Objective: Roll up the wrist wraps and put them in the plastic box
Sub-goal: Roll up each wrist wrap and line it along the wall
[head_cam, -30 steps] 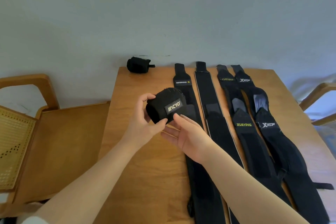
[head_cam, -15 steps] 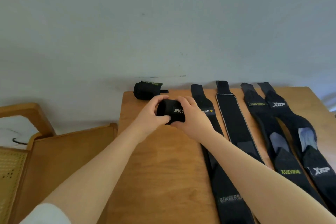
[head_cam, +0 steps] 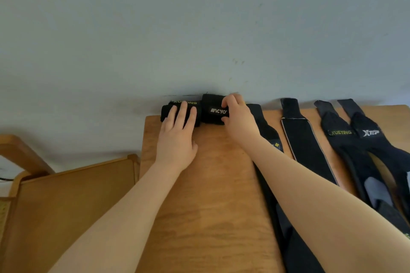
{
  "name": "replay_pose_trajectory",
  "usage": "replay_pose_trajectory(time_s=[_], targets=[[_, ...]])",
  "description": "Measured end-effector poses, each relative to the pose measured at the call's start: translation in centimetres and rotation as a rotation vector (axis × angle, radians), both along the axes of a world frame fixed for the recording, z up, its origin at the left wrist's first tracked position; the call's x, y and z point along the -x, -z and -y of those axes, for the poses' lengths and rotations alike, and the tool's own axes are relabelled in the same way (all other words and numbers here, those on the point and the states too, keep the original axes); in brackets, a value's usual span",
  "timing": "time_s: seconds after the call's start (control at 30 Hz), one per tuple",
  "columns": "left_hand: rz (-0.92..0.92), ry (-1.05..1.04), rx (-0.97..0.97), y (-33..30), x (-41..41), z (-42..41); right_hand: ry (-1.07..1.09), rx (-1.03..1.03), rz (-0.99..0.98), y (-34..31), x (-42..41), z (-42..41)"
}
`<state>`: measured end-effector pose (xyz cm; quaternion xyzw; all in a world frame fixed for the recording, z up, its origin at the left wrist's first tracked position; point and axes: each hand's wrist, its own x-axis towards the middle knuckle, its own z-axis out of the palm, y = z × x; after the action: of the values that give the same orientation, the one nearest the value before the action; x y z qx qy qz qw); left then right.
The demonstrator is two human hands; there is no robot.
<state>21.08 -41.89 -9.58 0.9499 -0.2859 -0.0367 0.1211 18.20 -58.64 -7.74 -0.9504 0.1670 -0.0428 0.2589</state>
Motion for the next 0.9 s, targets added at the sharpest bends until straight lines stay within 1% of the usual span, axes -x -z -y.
replay_pose_trajectory(time_s=[0.1, 0.17, 0.23, 0.3, 0.33, 0.47, 0.53, 0.63, 0.73, 0.83, 0.9], targets=[[-0.014, -0.004, -0.079, -0.2, 0.3, 0.3, -0.008, 0.088, -0.016, -0.2, 0.7, 0.2], [-0.091, -0.006, -0.059, -1.0, 0.4, 0.3, 0.022, 0.098, 0.012, -0.7, 3.2, 0.3], [-0.115, 0.018, 0.013, -1.7, 1.0, 0.0, 0.058, 0.033, 0.021, -1.2, 7.0, 0.5], [-0.109, 0.071, 0.078, -2.0, 3.0, -0.4, 0.124, -0.071, -0.027, -1.6, 11.6, 0.9], [-0.138, 0.099, 0.112, -2.0, 4.5, -0.4, 0.154, -0.112, -0.045, -1.6, 14.1, 1.3], [-0.409, 0.125, 0.301, -1.8, 12.8, -0.3, 0.174, -0.121, -0.074, -1.5, 24.6, 1.5], [-0.498, 0.132, 0.338, -1.8, 17.2, 0.1, 0.209, -0.152, -0.134, -1.4, 29.3, 1.2], [-0.525, 0.161, 0.273, -2.1, 23.1, 0.9, 0.257, -0.247, -0.245, -1.3, 34.0, 0.8], [-0.546, 0.178, 0.218, -2.3, 28.1, 2.1, 0.229, -0.288, -0.33, -1.0, 36.2, 0.1], [-0.578, 0.151, 0.169, -2.3, 31.5, 3.1, 0.199, -0.294, -0.338, -0.6, 36.7, -0.6], [-0.594, 0.08, 0.16, -2.7, 32.7, 3.6, 0.251, -0.379, -0.319, -0.3, 36.3, -0.3]])
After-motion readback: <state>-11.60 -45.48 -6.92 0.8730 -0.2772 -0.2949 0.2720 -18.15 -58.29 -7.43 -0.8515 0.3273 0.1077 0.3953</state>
